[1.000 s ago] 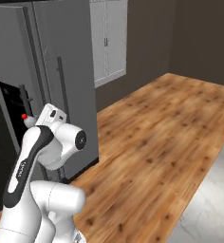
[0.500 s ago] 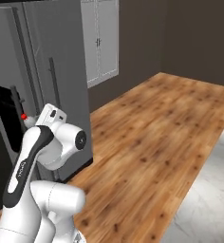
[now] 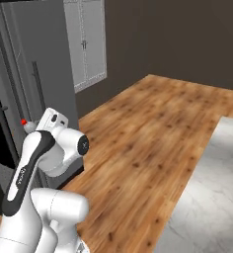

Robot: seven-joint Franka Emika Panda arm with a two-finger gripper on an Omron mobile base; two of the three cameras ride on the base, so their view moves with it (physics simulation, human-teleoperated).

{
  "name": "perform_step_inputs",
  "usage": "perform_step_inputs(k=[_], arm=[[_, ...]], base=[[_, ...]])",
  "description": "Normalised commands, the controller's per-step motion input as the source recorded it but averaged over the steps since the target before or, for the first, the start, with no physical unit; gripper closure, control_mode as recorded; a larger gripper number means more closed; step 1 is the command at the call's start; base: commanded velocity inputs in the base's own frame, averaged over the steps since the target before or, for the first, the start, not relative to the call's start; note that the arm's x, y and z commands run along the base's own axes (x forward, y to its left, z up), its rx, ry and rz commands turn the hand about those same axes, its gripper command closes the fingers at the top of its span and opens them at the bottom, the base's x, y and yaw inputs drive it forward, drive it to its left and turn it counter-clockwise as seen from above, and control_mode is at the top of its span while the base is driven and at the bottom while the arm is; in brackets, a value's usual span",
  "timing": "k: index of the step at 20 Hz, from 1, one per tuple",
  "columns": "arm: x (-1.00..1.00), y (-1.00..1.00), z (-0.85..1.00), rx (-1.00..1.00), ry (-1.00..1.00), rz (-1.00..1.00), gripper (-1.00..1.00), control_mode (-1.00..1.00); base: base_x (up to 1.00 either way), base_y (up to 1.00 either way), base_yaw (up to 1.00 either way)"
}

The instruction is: Take the bottled waters from the counter and place them in the freezer to freeze. Close the freezer door after placing the bottles.

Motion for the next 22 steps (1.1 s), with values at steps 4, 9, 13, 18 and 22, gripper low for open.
perform_step_inputs(k=[4, 9, 13, 18, 22], arm=[[0.00, 0.00, 0.00, 0.00, 0.00, 0.00, 1.00, 1.00], [0.00, 0.00, 0.00, 0.00, 0.00, 0.00, 1.00, 1.00], [0.00, 0.00, 0.00, 0.00, 0.00, 0.00, 1.00, 1.00], [0.00, 0.00, 0.00, 0.00, 0.00, 0.00, 1.00, 1.00], [0.00, 0.00, 0.00, 0.00, 0.00, 0.00, 1.00, 1.00]], base=[[1.00, -0.87, -0.14], [1.00, -0.35, -0.09], [1.00, -0.31, -0.10], [1.00, -0.15, -0.10], [1.00, -0.52, -0.10]])
